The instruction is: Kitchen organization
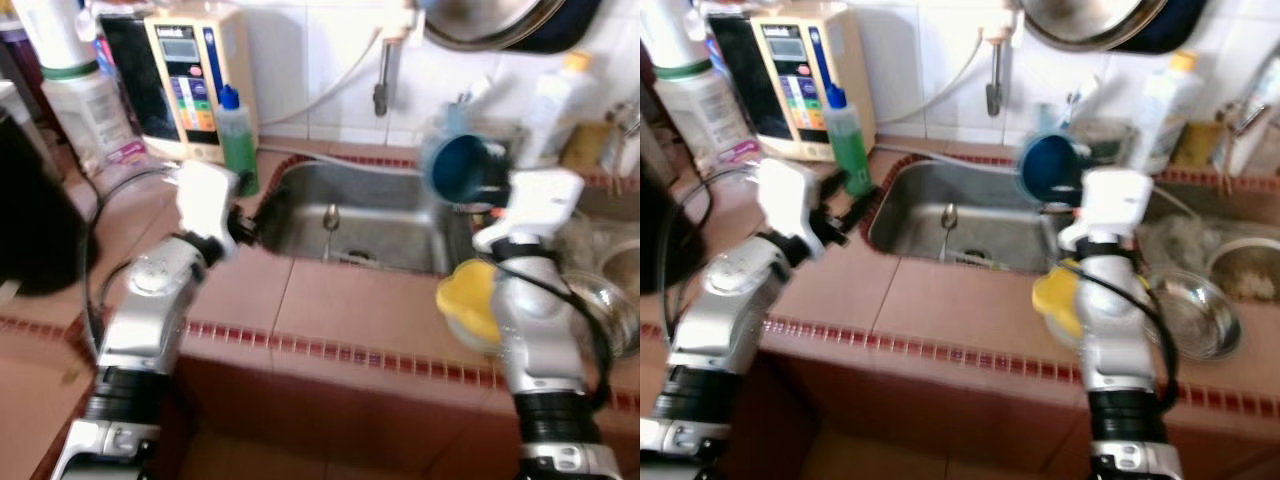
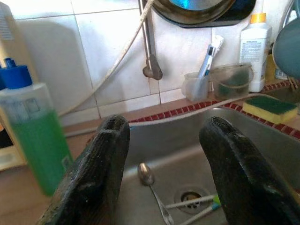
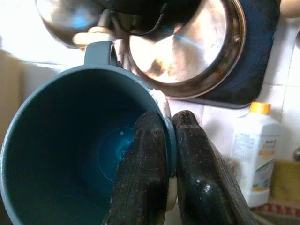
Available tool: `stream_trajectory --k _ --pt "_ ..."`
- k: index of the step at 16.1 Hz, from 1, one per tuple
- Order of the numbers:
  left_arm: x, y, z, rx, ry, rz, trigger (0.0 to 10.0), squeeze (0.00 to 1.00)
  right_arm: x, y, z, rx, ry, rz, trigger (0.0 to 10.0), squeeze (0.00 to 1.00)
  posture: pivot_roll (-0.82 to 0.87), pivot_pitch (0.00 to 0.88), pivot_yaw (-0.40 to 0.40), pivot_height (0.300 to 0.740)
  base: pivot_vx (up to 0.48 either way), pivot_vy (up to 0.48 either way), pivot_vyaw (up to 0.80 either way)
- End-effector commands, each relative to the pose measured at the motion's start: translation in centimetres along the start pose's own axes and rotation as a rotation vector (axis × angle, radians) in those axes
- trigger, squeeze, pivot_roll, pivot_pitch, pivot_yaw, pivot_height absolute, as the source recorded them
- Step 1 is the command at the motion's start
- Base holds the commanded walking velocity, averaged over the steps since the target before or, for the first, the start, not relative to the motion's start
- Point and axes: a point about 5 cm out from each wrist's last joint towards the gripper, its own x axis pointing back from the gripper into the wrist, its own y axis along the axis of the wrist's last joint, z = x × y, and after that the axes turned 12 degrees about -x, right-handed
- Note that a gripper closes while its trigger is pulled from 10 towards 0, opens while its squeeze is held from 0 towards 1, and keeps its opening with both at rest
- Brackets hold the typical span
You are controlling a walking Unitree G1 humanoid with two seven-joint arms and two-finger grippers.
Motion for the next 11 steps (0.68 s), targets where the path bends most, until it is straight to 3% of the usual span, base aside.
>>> stream_trajectory --k 1,4,7,11 --pt "0.3 0.4 0.9 -0.023 0.026 -0.004 10.0 0.0 -0.5 0.5 0.9 -0.005 0.032 -0.023 10.0 0.0 -0.15 0.0 0.01 0.74 0.379 0.0 0.0" --pt "0.3 0.3 1.0 -0.022 0.026 0.003 10.0 0.0 -0.6 0.4 0.8 -0.002 0.026 -0.014 10.0 0.0 -0.15 0.0 0.011 0.74 0.343 0.0 0.0" --pt "0.1 0.3 0.8 0.014 0.012 0.016 10.0 0.0 -1.0 0.0 0.2 -0.021 -0.025 0.034 10.0 0.0 -0.15 0.003 0.017 0.74 0.0 0.0 0.0" --pt "-0.7 1.3 0.0 0.037 -0.047 0.032 10.0 0.0 -1.9 -0.4 -1.9 -0.176 -0.131 0.121 10.0 0.0 -0.16 0.009 0.02 0.74 0.0 0.0 0.0"
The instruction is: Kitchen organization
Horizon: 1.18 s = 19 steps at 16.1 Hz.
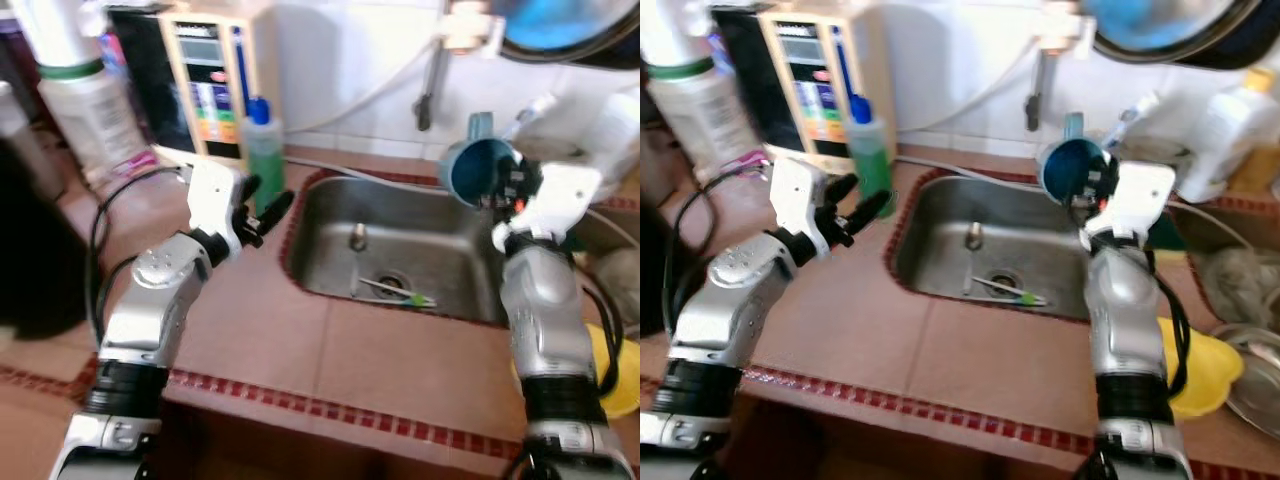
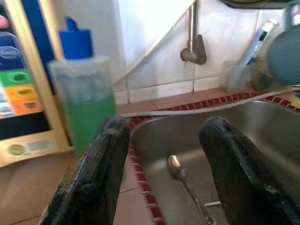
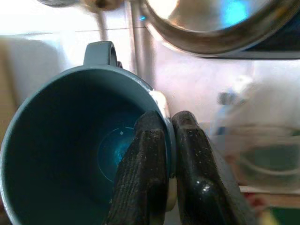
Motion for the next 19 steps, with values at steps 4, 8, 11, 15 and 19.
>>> stream_trajectory --k 4,8,11,15,19 --pt "-0.4 3.5 -2.3 -0.045 -0.134 -0.107 10.0 0.0 -1.2 0.3 -2.8 0.007 -0.073 0.081 10.0 0.0 -0.16 0.015 0.026 0.74 0.0 0.0 0.0" --pt "-0.2 3.7 -4.5 -0.037 -0.204 -0.113 10.0 0.0 -1.8 0.0 -3.5 0.003 -0.081 0.133 10.0 0.0 -0.15 0.025 0.026 0.74 0.0 0.0 0.0" --pt "0.4 3.3 -5.7 -0.035 -0.263 -0.084 10.0 0.0 -2.0 -0.7 -3.0 0.003 -0.056 0.173 10.0 0.0 -0.15 0.057 0.028 0.74 0.0 0.0 0.0" --pt "0.9 3.5 -6.5 -0.029 -0.31 -0.077 10.0 0.0 -1.8 -1.4 -2.1 0.019 -0.012 0.199 10.0 0.0 -0.14 0.098 0.031 0.74 0.0 0.0 0.0" --pt "1.4 3.6 -7.7 -0.024 -0.372 -0.053 10.0 0.0 -1.5 -2.4 -0.4 -0.017 0.055 0.244 10.0 0.0 -0.12 0.163 0.039 0.74 0.0 0.0 0.0"
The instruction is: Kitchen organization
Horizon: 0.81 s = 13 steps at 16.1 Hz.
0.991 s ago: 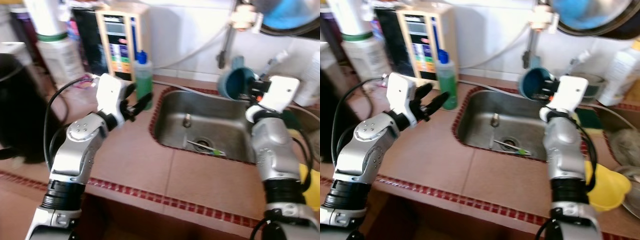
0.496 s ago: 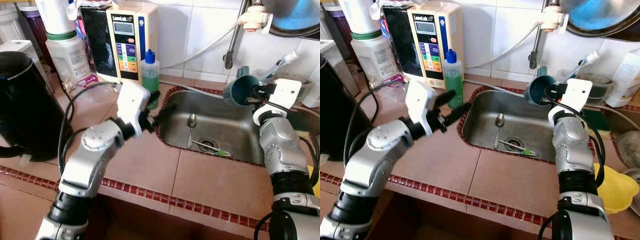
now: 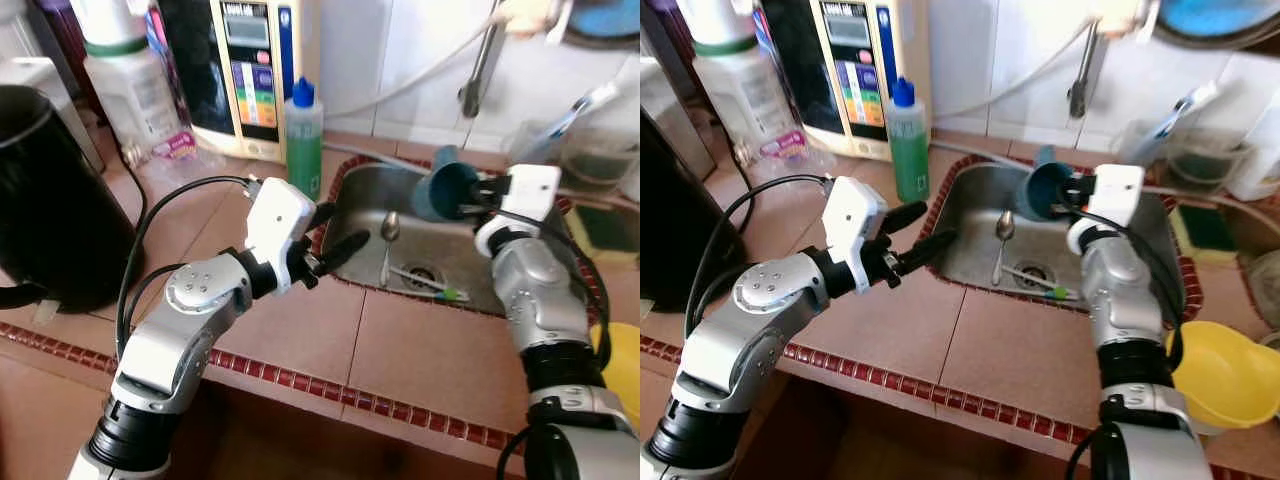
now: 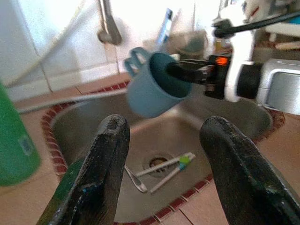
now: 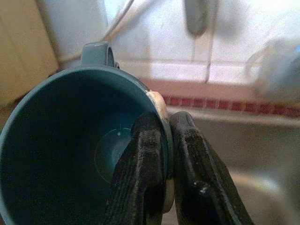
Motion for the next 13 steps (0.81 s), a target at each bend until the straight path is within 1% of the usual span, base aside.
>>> stream_trajectory --k 1,3,4,5,8,10,11,12,13 --pt "0.1 0.2 -0.8 -0.003 -0.041 0.005 10.0 0.0 -0.1 0.4 0.8 -0.008 0.029 -0.006 10.0 0.0 -0.12 0.183 0.043 0.74 0.0 0.0 0.0" --pt "0.1 0.2 -1.4 -0.001 -0.067 0.016 10.0 0.0 0.0 -0.5 1.3 -0.021 0.049 0.038 10.0 0.0 -0.11 0.194 0.046 0.74 0.0 0.0 0.0" --pt "0.1 0.4 -1.8 0.004 -0.078 0.014 10.0 0.0 0.1 -1.3 1.7 -0.014 0.061 0.078 10.0 0.0 -0.11 0.199 0.047 0.74 0.0 0.0 0.0" --pt "0.0 0.4 -1.9 0.006 -0.08 0.012 10.0 0.0 0.2 -1.6 1.8 -0.015 0.063 0.092 10.0 0.0 -0.11 0.2 0.046 0.74 0.0 0.0 0.0" --pt "-0.2 0.8 -2.0 0.016 -0.083 0.001 10.0 0.0 0.3 -2.0 1.8 -0.033 0.053 0.118 10.0 0.0 -0.12 0.2 0.047 0.74 0.0 0.0 0.0" --pt "-0.3 0.8 -2.0 0.014 -0.084 0.001 10.0 0.0 0.3 -2.1 1.5 -0.039 0.05 0.133 10.0 0.0 -0.12 0.194 0.05 0.74 0.0 0.0 0.0" --pt "-0.3 0.8 -1.9 0.016 -0.085 0.002 10.0 0.0 0.3 -2.1 1.5 -0.055 0.054 0.142 10.0 0.94 -0.12 0.193 0.05 0.74 0.0 0.0 0.0" --pt "-0.3 0.8 -1.9 0.013 -0.084 0.003 10.0 0.0 0.4 -2.0 1.5 -0.059 0.054 0.141 10.0 1.0 -0.12 0.19 0.052 0.74 0.0 0.0 0.0" --pt "-0.3 0.8 -1.9 0.013 -0.084 0.003 10.0 0.0 0.4 -2.0 1.6 -0.063 0.055 0.14 10.0 1.0 -0.12 0.187 0.053 0.74 0.0 0.0 0.0"
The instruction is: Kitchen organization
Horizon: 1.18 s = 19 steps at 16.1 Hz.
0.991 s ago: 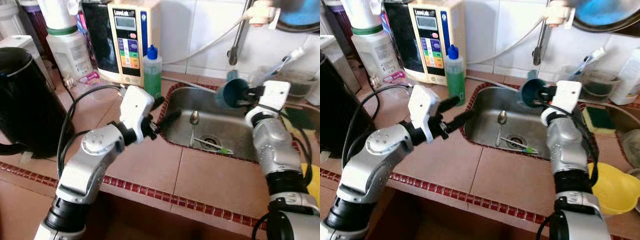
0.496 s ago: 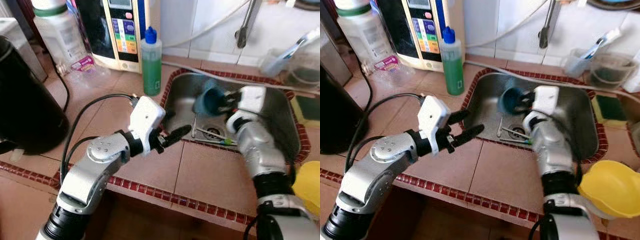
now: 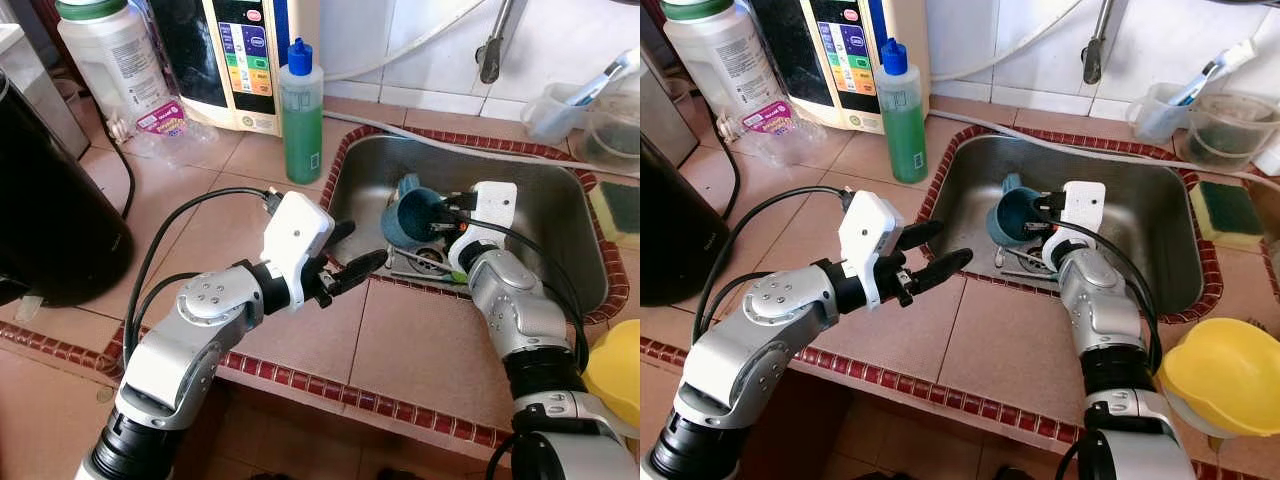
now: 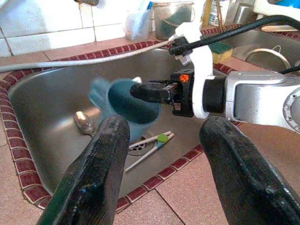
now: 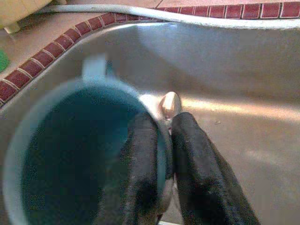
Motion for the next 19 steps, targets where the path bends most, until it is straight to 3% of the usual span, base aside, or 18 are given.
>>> stream_trajectory --k 1,10,12,15,19 --pt "-0.1 0.6 -0.2 -0.019 -0.019 -0.011 10.0 0.0 0.2 0.5 0.1 -0.004 0.009 -0.02 10.0 1.0 -0.12 0.185 0.054 0.74 0.0 0.0 0.0" --pt "-0.2 0.5 0.3 -0.028 -0.005 -0.007 10.0 0.0 0.0 1.0 0.2 0.009 0.004 -0.043 10.0 1.0 -0.13 0.161 0.052 0.74 0.0 0.0 0.0" --pt "-0.2 0.3 0.8 -0.037 0.019 -0.006 10.0 0.0 0.1 2.3 0.8 0.083 0.01 -0.151 10.0 1.0 -0.13 0.146 0.049 0.74 0.0 0.0 0.0" --pt "-0.1 -0.2 2.3 -0.041 0.109 0.005 10.0 0.0 0.7 4.1 1.8 0.1 0.028 -0.302 10.0 1.0 -0.14 0.114 0.046 0.74 0.0 0.0 0.0" --pt "0.6 -1.1 4.6 -0.041 0.25 0.016 10.0 0.0 1.8 5.2 2.8 0.11 0.056 -0.427 10.0 1.0 -0.15 0.071 0.042 0.74 0.0 0.0 0.0"
